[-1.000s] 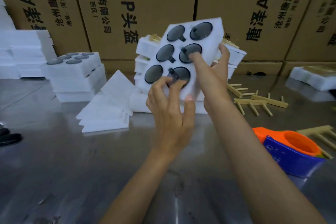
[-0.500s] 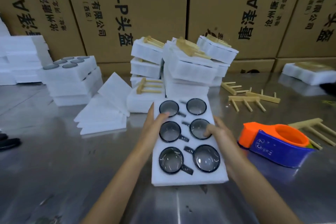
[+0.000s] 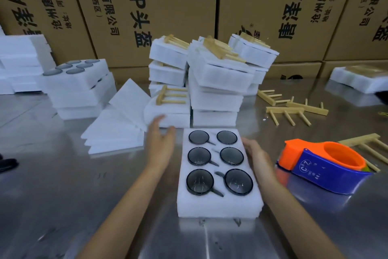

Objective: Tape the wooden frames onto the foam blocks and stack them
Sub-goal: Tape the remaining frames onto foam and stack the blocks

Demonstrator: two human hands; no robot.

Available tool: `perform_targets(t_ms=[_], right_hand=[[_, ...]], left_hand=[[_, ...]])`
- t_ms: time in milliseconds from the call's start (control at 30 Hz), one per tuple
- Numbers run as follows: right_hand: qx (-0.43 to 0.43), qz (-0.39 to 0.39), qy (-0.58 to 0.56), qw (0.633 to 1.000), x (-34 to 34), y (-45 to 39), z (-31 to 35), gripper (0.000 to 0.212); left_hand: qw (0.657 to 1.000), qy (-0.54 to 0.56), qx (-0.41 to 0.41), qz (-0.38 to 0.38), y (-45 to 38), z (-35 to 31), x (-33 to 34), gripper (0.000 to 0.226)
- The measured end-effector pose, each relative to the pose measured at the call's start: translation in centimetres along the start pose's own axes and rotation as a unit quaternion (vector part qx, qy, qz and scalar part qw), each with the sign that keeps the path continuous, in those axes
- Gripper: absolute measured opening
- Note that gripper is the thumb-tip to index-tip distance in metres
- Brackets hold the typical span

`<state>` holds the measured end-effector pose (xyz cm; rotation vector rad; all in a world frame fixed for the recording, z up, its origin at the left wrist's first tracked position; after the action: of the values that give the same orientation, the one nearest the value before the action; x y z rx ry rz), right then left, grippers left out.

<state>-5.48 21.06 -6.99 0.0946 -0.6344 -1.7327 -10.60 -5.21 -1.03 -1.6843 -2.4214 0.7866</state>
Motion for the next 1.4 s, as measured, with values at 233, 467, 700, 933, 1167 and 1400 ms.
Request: perform_targets(t_ms=[233,467,700,933,1167,1400], right_hand=[[-0.115,-0.084,0.046,0.989,-0.7,-0.3,2.0,0.016],[-0.135,-0.092,0.045,0.986,-0.8,-0.7,2.2,0.017],[-0.129,-0.085,0.054,0.987,-0.9,-1.0,2.2,0.016],[-0.124,-0.091,0.080,0.985,-1.3,-0.7,1.9,0.014],[-0.086,-0.067,0.080,0.991,-0.5,-0.3,3.1,0.014],[-0.088,-0.055,0.111,0.988,0.9,0.3,3.6,0.014]], left_hand=[[0.978,-0.167,-0.035,-0.121,-10.1,3.3,-8.1,0.048],[0.963,-0.154,0.089,-0.203,-9.9,-0.1,-8.8,0.047],[0.951,0.176,0.028,-0.254,-5.0,-2.6,-7.6,0.056],[0.931,0.340,-0.081,-0.105,4.5,-1.4,-2.7,0.068],[0.950,0.250,-0.184,0.024,7.4,0.0,-3.6,0.068],[0.937,0.170,-0.197,0.233,10.0,-0.9,-2.2,0.067]])
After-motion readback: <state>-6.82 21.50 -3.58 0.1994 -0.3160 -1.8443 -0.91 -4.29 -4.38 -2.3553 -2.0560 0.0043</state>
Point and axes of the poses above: each hand's wrist, its own y-axis away from the middle knuckle, its own x-axis out of the palm, z = x × y, the point moved 8 cm from there along -y, towards the middle knuckle, and after that the axes turned 13 degrees about x, right-handed, at the moved point
